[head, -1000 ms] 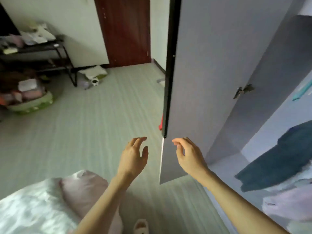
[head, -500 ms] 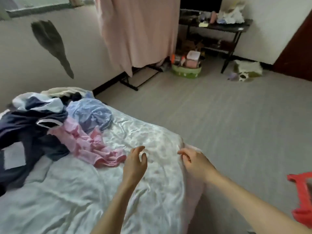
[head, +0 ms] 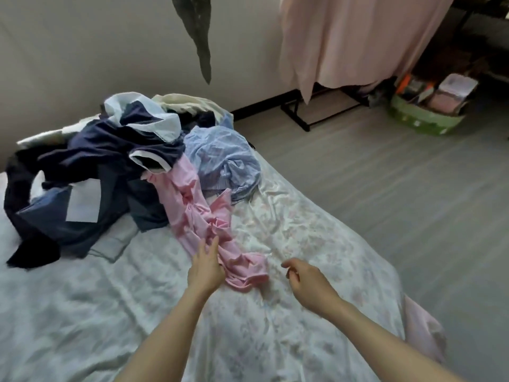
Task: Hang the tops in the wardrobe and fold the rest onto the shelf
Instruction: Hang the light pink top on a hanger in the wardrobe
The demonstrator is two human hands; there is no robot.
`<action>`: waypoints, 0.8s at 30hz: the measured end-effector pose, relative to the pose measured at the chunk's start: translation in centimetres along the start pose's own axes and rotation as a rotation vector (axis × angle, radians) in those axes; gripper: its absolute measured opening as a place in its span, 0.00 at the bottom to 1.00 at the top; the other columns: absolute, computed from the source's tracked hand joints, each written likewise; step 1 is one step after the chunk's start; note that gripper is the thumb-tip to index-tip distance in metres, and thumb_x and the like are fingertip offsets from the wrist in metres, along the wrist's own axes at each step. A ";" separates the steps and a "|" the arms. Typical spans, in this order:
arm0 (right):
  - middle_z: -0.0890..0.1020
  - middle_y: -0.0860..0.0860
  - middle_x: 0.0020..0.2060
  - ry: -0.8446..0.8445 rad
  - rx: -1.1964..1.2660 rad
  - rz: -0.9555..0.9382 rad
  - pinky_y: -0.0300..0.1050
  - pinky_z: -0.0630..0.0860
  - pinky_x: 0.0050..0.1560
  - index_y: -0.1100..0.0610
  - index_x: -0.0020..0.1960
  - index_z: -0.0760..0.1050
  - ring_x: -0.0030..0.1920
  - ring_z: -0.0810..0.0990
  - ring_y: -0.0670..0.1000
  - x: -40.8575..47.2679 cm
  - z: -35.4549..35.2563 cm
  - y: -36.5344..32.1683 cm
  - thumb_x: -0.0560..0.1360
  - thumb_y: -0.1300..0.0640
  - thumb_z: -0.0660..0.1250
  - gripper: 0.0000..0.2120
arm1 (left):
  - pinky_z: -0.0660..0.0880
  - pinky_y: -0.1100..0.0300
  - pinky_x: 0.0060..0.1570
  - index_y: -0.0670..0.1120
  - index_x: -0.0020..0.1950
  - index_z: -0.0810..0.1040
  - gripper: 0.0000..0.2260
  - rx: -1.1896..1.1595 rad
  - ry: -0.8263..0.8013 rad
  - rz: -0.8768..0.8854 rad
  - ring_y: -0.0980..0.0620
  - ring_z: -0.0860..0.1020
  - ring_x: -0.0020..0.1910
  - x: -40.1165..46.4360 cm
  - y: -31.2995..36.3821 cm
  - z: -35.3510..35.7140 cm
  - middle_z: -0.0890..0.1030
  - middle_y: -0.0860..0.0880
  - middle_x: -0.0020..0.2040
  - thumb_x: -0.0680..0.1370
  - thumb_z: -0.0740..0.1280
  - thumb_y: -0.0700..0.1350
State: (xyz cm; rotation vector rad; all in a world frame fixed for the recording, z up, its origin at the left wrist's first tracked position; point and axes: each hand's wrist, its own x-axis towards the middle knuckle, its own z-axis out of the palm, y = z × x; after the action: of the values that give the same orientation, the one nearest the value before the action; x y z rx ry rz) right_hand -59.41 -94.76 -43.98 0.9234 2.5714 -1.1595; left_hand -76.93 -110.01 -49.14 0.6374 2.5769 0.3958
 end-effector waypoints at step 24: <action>0.79 0.49 0.45 0.047 0.315 -0.241 0.39 0.75 0.47 0.54 0.55 0.73 0.49 0.77 0.53 0.0 -3.5 -6.3 0.77 0.61 0.61 0.08 | 0.75 0.68 0.40 0.49 0.39 0.82 0.15 -1.044 0.296 0.407 0.61 0.80 0.35 -11.4 13.1 -12.9 0.83 0.56 0.34 0.71 0.69 0.27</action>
State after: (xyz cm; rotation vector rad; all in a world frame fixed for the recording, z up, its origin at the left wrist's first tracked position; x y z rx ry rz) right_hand -62.90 -95.46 -37.70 0.7149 2.6397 -1.6651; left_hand -69.47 -106.66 -29.12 0.6948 2.0132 1.8935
